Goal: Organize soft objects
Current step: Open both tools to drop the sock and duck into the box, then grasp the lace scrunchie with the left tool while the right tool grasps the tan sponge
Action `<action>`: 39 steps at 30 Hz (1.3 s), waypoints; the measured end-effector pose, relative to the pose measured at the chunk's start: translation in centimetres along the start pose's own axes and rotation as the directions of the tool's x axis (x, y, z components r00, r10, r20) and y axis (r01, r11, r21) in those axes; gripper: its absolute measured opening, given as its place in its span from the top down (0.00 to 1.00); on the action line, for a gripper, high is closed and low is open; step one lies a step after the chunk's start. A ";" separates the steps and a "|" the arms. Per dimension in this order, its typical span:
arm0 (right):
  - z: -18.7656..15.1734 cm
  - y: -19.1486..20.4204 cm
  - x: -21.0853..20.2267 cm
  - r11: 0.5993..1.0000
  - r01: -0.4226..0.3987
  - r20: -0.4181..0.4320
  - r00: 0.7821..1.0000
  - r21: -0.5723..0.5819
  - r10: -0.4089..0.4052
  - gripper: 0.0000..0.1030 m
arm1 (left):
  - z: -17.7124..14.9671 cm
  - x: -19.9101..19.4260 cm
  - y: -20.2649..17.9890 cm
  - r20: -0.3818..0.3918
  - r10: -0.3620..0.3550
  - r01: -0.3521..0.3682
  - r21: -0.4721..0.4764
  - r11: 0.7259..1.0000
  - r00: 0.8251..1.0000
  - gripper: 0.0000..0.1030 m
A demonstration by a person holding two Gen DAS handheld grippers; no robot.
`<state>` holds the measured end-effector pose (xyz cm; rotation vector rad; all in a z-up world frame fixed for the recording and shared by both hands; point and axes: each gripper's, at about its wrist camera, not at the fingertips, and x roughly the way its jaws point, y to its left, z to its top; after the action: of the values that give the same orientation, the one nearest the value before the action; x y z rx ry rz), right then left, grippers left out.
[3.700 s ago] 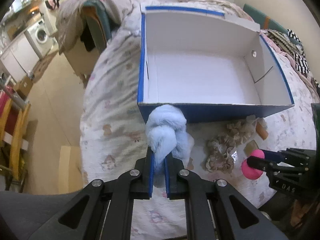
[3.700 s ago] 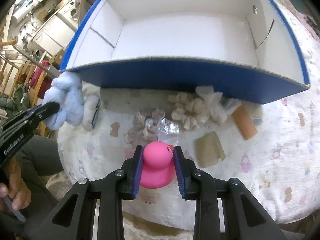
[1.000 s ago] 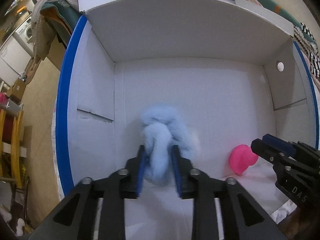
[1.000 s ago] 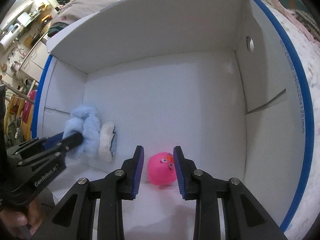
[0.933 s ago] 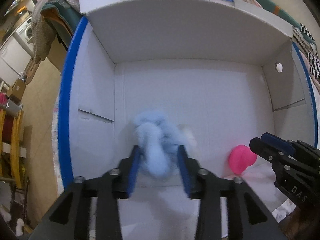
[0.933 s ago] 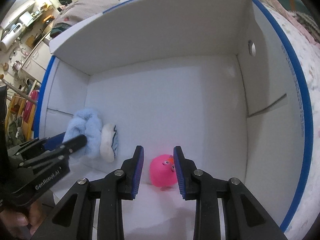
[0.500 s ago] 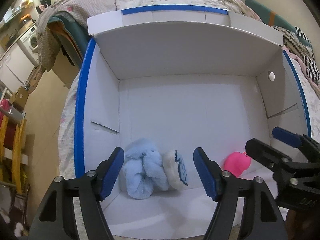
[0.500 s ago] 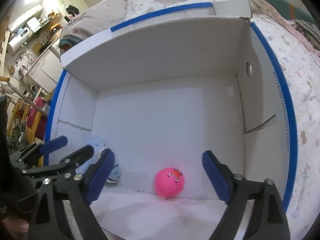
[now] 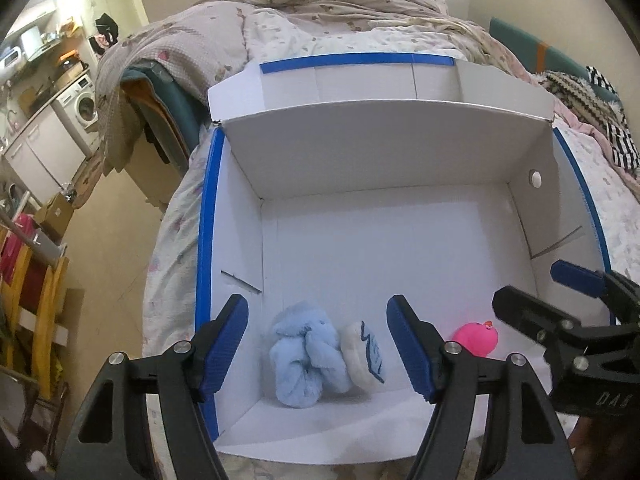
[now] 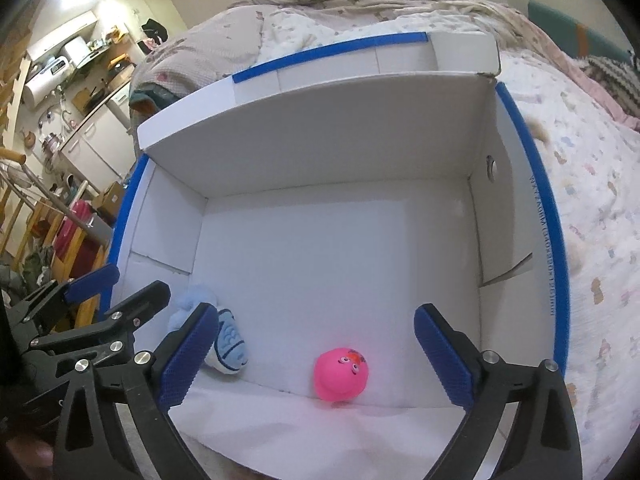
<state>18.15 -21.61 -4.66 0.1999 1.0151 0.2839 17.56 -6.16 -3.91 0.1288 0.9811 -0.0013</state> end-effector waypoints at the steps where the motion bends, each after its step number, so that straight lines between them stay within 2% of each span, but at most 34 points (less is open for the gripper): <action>1: 0.0 0.0 -0.2 1.000 0.002 0.005 1.000 0.000 -0.002 0.00 | -0.1 -0.2 -0.1 0.001 -0.003 0.003 0.006 1.000 1.000 0.33; 4: 0.0 -0.3 -0.8 1.000 -0.003 0.015 1.000 0.014 0.003 0.00 | -0.5 -0.3 -0.3 -0.009 -0.006 0.007 0.031 0.999 1.000 0.33; 12: -1.0 -0.2 -3.2 1.000 -0.002 0.041 0.999 0.026 0.001 0.00 | -1.1 -2.8 0.4 0.025 -0.011 0.010 0.018 1.000 1.000 0.33; 16: -2.0 -0.7 -4.5 0.997 -0.047 0.035 0.998 0.069 0.044 0.00 | -1.8 -3.5 0.5 0.021 -0.005 0.004 0.038 0.999 1.000 0.33; 21: -3.9 -0.9 -5.5 0.991 -0.071 0.022 0.997 0.114 0.069 0.00 | -3.5 -4.4 1.4 0.010 -0.013 0.012 0.006 1.000 1.000 0.33; 30: -6.7 0.1 -6.8 0.996 -0.044 0.010 0.999 0.080 0.043 0.00 | -7.1 -5.7 2.3 -0.010 -0.009 0.009 -0.012 1.000 1.000 0.33; 39: -9.3 -0.7 -7.0 0.993 -0.004 -0.032 0.999 0.119 0.008 0.00 | -10.3 -6.0 2.5 -0.021 0.012 -0.012 0.013 1.000 1.000 0.33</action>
<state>6.80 -24.27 -4.06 0.3070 1.0642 0.2332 5.83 -2.85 -4.35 0.1474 1.0012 0.0048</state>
